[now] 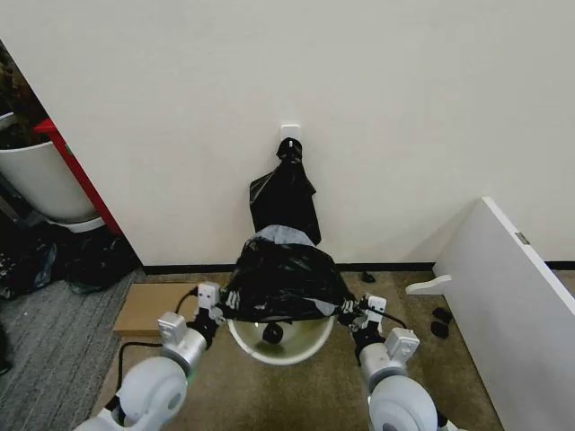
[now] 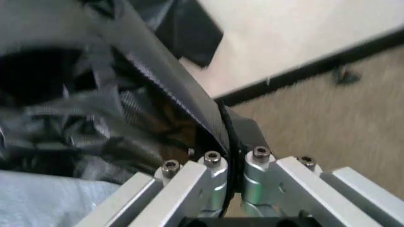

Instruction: Place the garbage bag over the trash bin.

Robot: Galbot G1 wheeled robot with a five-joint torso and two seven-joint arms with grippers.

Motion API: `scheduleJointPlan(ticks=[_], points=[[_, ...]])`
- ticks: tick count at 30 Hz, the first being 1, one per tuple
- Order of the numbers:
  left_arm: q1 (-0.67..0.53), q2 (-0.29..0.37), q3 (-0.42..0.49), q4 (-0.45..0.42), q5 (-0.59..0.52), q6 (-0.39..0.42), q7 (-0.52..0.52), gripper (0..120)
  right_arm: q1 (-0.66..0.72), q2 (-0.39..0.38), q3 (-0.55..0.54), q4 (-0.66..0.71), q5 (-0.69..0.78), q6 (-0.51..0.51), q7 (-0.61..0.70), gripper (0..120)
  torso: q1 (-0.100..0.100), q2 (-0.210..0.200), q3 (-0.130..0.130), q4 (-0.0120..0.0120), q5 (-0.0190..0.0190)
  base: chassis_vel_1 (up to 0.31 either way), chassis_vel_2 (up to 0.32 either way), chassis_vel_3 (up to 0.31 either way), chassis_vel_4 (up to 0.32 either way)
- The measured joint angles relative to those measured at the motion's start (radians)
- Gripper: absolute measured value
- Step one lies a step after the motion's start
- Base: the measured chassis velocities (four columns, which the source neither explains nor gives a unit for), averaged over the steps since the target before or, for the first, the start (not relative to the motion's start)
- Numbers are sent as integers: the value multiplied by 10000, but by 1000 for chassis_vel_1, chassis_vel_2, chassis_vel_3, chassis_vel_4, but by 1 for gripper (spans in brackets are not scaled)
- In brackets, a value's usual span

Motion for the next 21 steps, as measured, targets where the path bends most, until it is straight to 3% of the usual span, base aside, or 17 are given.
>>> scheduleJointPlan(ticks=[8,11,13,15,18,21], points=[[-640,-359,-307,-55,-978,198,-348,4,-443,378,-708,201,-94,242,-701,0,0,0,0,-1,0,0,0,0,0],[-868,-546,-284,38,-1066,210,-484,4,-607,346,-1035,-196,-1225,1017,-1755,0,0,0,0,-1,-1,0,0,0,0],[-1022,-646,-226,108,-1135,214,-570,4,-676,223,-1194,-974,-2432,2087,-3213,0,0,0,0,-1,-1,0,0,0,0],[-1061,-660,-201,126,-1157,215,-590,4,-685,192,-1203,-1223,-2783,2381,-3705,0,0,0,0,-1,-1,0,0,0,0],[-1194,-673,-99,190,-1307,238,-680,4,-563,158,-1089,-2802,-4683,3813,-5810,0,0,0,0,0,-1,0,0,0,0],[-1259,-680,-17,232,-1365,288,-714,4,-145,405,-519,-4504,-7034,5103,-6700,1,0,0,1,0,1,0,0,0,0]])
